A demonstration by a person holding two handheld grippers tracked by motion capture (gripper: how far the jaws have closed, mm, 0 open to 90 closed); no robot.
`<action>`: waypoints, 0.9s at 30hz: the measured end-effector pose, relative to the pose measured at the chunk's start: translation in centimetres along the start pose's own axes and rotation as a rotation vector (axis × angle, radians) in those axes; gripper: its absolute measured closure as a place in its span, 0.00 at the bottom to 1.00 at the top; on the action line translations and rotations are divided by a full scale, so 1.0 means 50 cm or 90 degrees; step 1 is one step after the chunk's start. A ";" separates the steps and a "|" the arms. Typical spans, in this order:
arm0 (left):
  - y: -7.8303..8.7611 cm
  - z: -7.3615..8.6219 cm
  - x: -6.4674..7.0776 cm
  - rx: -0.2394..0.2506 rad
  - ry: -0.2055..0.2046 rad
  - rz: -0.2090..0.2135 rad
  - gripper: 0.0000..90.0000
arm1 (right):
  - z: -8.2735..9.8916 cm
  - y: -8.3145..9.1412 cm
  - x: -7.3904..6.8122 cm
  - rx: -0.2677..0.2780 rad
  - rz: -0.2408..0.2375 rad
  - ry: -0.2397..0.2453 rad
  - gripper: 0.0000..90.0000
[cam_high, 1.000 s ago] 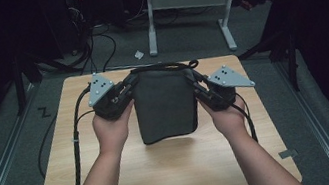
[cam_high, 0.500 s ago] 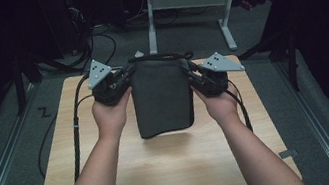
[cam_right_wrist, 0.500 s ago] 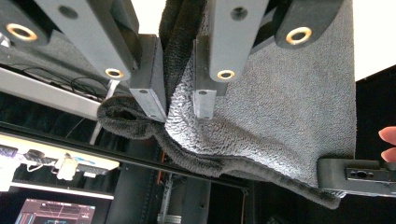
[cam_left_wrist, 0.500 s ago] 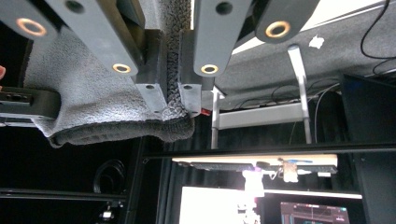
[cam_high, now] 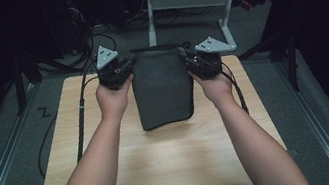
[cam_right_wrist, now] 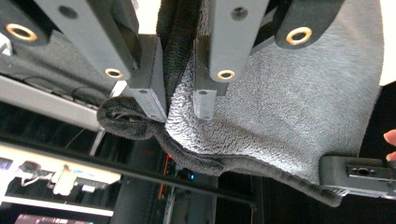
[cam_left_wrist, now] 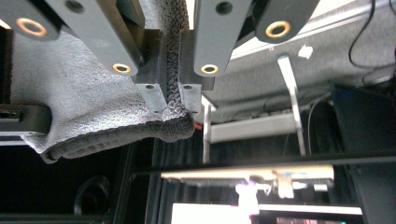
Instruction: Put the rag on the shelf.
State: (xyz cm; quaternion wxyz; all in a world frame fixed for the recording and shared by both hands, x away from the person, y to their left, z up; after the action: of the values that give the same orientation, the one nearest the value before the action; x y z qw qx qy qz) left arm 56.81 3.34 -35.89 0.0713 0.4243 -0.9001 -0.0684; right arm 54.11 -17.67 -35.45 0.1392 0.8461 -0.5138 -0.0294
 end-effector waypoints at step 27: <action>-0.055 0.161 -0.030 -0.136 0.071 0.042 0.94 | 0.123 -0.066 0.031 -0.115 -0.054 -0.051 0.86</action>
State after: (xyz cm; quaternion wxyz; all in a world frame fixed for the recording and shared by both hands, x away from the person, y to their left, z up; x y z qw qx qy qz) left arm 58.32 3.27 -44.37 0.1682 0.3874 -0.8959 -0.1377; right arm 56.52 -18.86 -42.09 0.1930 0.8489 -0.4782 -0.1157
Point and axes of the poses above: each handheld gripper's, and its own axes: y roughly backward along the jaws, z roughly out of its underside, x roughly to its right, the point moved 7 cm from there along -y, roughly forward along the jaws
